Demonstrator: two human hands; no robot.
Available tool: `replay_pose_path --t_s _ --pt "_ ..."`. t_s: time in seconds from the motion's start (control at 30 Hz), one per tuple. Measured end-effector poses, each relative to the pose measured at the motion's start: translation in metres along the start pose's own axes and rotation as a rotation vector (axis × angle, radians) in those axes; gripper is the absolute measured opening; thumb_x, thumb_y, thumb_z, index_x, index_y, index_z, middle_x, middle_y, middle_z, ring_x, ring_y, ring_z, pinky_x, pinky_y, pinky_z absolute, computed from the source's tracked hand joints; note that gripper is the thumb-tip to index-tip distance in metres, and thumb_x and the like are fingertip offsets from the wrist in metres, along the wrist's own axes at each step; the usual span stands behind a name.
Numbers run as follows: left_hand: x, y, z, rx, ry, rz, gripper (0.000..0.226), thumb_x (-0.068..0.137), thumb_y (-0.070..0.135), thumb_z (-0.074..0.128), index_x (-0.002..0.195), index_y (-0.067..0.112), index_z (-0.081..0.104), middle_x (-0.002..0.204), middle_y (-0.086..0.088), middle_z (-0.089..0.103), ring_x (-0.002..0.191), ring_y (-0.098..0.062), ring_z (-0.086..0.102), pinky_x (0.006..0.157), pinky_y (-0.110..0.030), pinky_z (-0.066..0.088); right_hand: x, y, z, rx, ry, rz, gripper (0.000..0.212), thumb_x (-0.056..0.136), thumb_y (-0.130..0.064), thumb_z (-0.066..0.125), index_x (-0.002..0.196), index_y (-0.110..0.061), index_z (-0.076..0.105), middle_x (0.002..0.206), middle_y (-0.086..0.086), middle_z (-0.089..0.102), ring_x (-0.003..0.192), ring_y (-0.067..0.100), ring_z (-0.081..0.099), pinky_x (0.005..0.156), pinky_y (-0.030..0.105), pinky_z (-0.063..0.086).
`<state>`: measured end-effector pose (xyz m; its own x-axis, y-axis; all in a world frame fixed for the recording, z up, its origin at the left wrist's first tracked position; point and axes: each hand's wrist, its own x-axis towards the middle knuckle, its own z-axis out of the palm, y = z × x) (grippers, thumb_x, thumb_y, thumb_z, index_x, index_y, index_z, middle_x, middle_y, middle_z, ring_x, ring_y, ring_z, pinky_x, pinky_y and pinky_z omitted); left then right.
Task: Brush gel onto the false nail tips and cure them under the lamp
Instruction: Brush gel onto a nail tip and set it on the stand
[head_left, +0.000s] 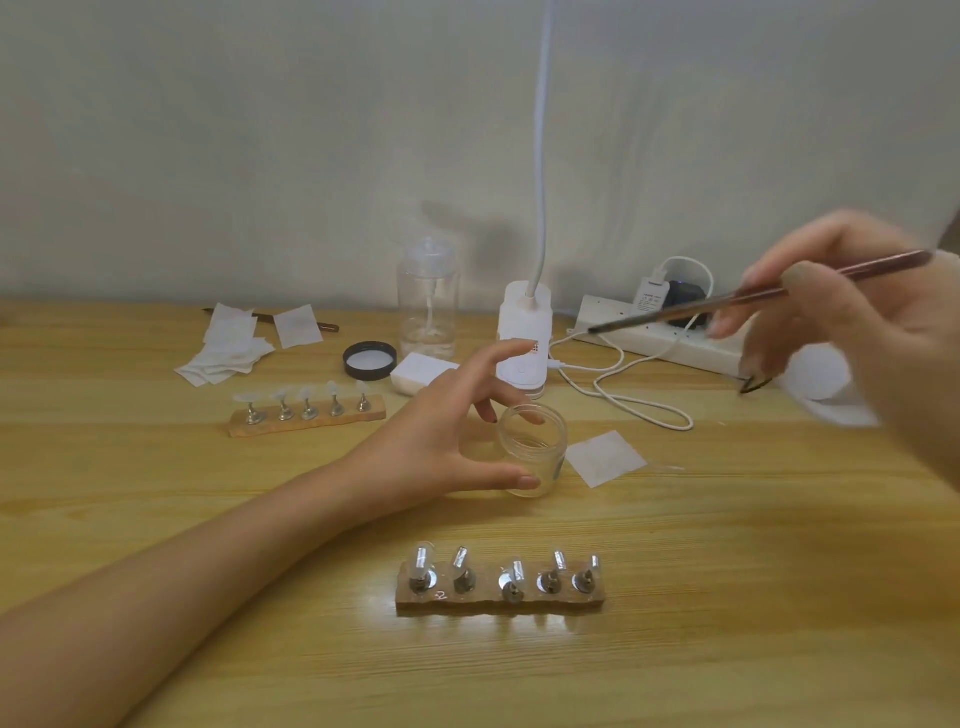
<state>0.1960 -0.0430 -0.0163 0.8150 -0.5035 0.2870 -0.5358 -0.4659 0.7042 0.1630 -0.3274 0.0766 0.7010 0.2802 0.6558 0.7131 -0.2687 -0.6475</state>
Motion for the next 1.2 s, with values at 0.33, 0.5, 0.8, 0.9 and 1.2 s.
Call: replay_pose_path --t_s 0.33,0.5,0.8,0.9,1.2 --pt "-0.002 0.0 0.0 0.022 -0.015 0.017 0.104 0.064 0.045 0.089 0.139 0.062 0.019 0.118 0.036 0.058 0.11 0.001 0.049 0.092 -0.004 0.034 -0.08 0.021 -0.025 -0.968 -0.553 -0.268 0.021 0.106 -0.044 0.031 0.117 -0.041 0.048 0.131 -0.022 0.048 0.099 0.002 0.055 0.063 0.033 0.058" --pt "-0.001 0.001 0.0 -0.026 0.006 0.008 0.096 0.059 0.061 0.077 0.136 0.064 0.021 0.114 0.035 0.061 0.11 0.005 0.049 0.089 0.0 0.032 -0.119 0.028 -0.024 -0.995 -0.708 -0.116 0.027 0.109 -0.035 0.018 0.122 -0.045 0.039 0.139 -0.029 0.035 0.113 -0.004 0.045 0.089 0.017 0.039" --pt "-0.001 -0.004 0.0 -0.171 0.107 -0.018 0.059 0.096 0.063 0.032 0.149 0.036 0.035 0.119 0.025 0.066 0.105 0.004 0.055 0.094 -0.013 0.039 -0.102 0.019 -0.015 -0.957 -0.689 0.084 0.024 0.099 -0.049 0.029 0.117 -0.06 0.041 0.128 -0.035 0.04 0.105 -0.009 0.049 0.083 0.016 0.044" --pt "0.001 -0.008 0.0 -0.264 0.241 -0.039 0.052 0.1 0.049 0.015 0.143 0.036 0.041 0.111 0.019 0.071 0.1 -0.006 0.058 0.085 -0.017 0.042 -0.083 0.01 -0.001 -0.718 -0.609 0.144 0.024 0.099 -0.048 0.039 0.121 -0.051 0.048 0.12 -0.025 0.052 0.106 -0.001 0.055 0.08 0.015 0.045" --pt "0.001 -0.009 -0.001 -0.329 0.305 -0.046 0.051 0.1 0.051 0.016 0.139 0.036 0.045 0.104 0.015 0.074 0.095 -0.009 0.06 0.07 -0.011 0.037 -0.072 0.004 0.084 -0.247 -0.594 0.339 0.069 0.08 -0.044 0.065 0.137 -0.062 0.029 0.105 -0.026 0.066 0.099 0.004 0.064 0.083 0.019 0.041"
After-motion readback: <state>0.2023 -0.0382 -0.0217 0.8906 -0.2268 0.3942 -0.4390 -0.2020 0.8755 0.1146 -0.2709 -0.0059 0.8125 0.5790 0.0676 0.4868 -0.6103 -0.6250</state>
